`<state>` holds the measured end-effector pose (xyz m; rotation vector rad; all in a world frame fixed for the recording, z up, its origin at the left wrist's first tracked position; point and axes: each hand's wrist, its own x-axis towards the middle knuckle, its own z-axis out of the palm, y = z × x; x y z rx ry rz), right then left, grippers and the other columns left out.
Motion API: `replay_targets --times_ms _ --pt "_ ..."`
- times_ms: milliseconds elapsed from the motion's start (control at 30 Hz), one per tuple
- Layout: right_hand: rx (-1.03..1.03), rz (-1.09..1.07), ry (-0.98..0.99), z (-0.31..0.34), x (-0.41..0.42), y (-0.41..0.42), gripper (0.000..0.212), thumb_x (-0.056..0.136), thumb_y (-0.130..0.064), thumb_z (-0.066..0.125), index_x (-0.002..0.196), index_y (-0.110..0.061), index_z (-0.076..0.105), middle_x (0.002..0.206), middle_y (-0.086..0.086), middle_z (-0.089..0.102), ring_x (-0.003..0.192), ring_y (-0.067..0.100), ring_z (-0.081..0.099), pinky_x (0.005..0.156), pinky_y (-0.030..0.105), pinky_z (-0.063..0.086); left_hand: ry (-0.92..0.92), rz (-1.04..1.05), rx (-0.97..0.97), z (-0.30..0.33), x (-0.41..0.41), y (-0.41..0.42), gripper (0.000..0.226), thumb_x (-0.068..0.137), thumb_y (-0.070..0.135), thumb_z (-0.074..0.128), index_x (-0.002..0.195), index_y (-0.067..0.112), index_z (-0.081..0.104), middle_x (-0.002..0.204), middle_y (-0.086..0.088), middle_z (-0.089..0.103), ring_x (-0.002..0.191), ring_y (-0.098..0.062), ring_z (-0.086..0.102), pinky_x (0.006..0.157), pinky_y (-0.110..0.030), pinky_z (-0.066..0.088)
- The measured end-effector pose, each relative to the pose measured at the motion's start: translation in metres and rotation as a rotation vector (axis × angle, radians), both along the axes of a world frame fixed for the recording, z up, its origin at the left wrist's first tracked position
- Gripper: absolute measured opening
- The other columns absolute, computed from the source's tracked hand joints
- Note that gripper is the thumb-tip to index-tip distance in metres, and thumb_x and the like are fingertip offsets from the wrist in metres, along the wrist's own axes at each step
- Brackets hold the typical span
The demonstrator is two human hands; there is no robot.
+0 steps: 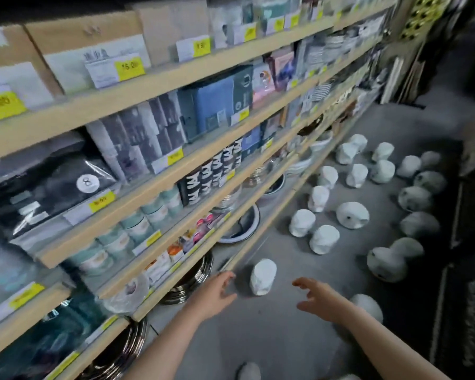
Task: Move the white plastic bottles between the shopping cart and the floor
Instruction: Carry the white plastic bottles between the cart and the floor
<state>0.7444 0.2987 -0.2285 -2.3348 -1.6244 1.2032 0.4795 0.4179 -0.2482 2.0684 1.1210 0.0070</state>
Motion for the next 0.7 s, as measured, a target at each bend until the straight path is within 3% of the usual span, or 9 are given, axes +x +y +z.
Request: replay_targets --times_ms 200,300,400,533,700 --pt "-0.034 0.020 -0.021 -0.021 0.070 0.064 0.065 0.083 -0.036 0.067 0.139 -0.036 0.033 0.142 -0.001 0.039 0.124 0.016 0.048 0.101 0.030 0.041 0.038 -0.062 0.019 -0.019 0.076 0.074 0.051 0.087 0.030 0.063 0.135 0.024 0.045 0.130 0.007 0.049 0.103 -0.007 0.052 0.090 -0.016 0.038" --pt "-0.051 0.051 -0.028 -0.035 0.103 0.092 0.070 0.082 -0.038 0.068 0.140 -0.039 0.028 0.144 -0.002 0.035 0.121 0.017 0.049 0.101 0.032 0.042 0.053 -0.075 0.030 -0.037 0.107 0.101 0.054 0.088 0.033 0.061 0.138 0.028 0.042 0.134 0.007 0.046 0.119 -0.010 0.049 0.098 -0.024 0.040" --pt "-0.051 0.088 -0.017 -0.058 0.135 0.120 0.074 0.081 -0.036 0.069 0.141 -0.041 0.026 0.143 -0.002 0.035 0.119 0.019 0.051 0.099 0.033 0.043 0.066 -0.058 0.046 -0.063 0.134 0.120 0.054 0.089 0.036 0.059 0.139 0.030 0.040 0.135 0.008 0.043 0.123 -0.012 0.047 0.099 -0.029 0.041" --pt "-0.034 0.156 -0.041 -0.120 0.172 0.156 0.080 0.080 -0.036 0.070 0.143 -0.042 0.021 0.146 -0.004 0.032 0.122 0.020 0.050 0.099 0.033 0.042 0.046 0.005 0.068 -0.133 0.161 0.136 0.053 0.088 0.036 0.060 0.138 0.029 0.041 0.135 0.009 0.044 0.123 -0.012 0.047 0.101 -0.029 0.039" --pt "0.004 0.242 -0.045 -0.270 0.201 0.198 0.085 0.079 -0.034 0.071 0.144 -0.041 0.017 0.148 -0.005 0.026 0.128 0.019 0.040 0.103 0.035 0.039 0.066 0.004 0.069 -0.283 0.192 0.148 0.055 0.086 0.034 0.063 0.137 0.024 0.044 0.138 0.005 0.041 0.127 -0.013 0.042 0.103 -0.017 0.031"
